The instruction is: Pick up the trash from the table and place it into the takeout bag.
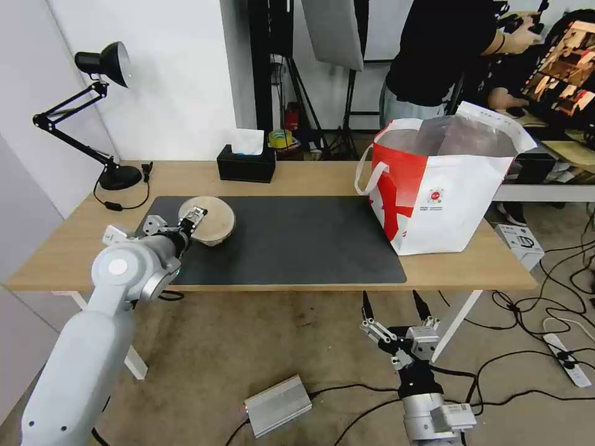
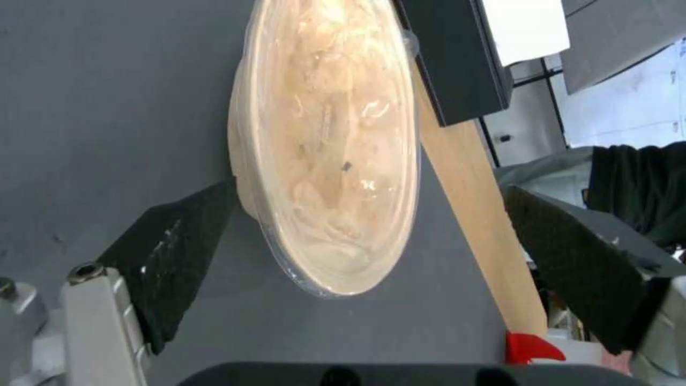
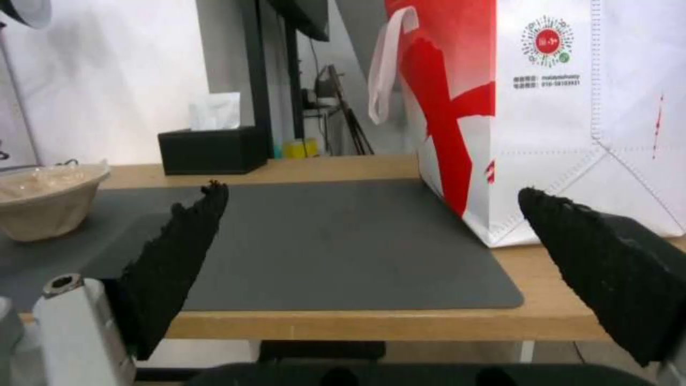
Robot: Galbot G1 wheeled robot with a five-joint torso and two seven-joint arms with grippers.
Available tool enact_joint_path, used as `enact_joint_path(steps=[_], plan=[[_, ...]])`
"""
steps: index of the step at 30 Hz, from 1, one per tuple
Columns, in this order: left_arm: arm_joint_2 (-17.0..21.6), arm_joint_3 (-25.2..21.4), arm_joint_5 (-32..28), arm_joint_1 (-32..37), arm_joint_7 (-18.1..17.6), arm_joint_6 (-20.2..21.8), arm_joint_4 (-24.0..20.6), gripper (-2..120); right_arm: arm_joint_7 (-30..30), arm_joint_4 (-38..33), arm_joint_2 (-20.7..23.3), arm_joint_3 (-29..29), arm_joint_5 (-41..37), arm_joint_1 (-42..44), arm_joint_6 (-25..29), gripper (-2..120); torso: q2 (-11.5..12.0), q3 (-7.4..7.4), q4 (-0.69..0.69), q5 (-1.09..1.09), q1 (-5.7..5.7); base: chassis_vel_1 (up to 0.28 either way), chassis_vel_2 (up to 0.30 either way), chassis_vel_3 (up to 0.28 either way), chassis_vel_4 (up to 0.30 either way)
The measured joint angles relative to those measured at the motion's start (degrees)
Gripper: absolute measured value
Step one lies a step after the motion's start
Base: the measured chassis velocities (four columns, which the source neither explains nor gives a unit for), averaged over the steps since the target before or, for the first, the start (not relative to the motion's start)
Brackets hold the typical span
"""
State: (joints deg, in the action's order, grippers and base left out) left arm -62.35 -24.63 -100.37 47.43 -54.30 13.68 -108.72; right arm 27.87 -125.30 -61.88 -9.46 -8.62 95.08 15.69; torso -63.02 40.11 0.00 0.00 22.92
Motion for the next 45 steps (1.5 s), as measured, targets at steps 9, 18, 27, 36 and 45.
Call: enact_joint_path(steps=[9, 18, 27, 36, 45], plan=[[-0.7, 1.2, 0.9, -1.7, -0.1, 0.0, 2.3, 100, 0.0, 0.0, 0.0, 0.0, 0.0, 0.0, 0.0, 100, 0.0, 0.0, 0.0, 0.0, 0.0, 0.0, 0.0, 0.0, 0.0], [-1.7, 3.2, 1.7, -4.5, -0.3, 0.0, 5.6, 100, 0.0, 0.0, 0.0, 0.0, 0.0, 0.0, 0.0, 100, 0.0, 0.0, 0.0, 0.0, 0.0, 0.0, 0.0, 0.0, 0.0], [-2.7, 4.3, 2.7, -5.9, -0.7, -0.1, 7.9, 100, 0.0, 0.0, 0.0, 0.0, 0.0, 0.0, 0.0, 100, 0.0, 0.0, 0.0, 0.0, 0.0, 0.0, 0.0, 0.0, 0.0], [-2.4, 4.0, 3.0, -5.7, -0.7, -0.1, 7.7, 100, 0.0, 0.0, 0.0, 0.0, 0.0, 0.0, 0.0, 100, 0.0, -0.01, 0.0, -0.01, 0.0, 0.0, 0.0, 0.0, 0.0], [-3.1, 4.8, 3.9, -6.9, -1.5, -0.3, 9.8, 90, 0.0, 0.0, 0.0, 0.0, 0.0, 0.0, 0.0, 100, 0.0, -0.01, 0.0, 0.0, 0.0, 0.0, 0.0, 0.0, 0.0]])
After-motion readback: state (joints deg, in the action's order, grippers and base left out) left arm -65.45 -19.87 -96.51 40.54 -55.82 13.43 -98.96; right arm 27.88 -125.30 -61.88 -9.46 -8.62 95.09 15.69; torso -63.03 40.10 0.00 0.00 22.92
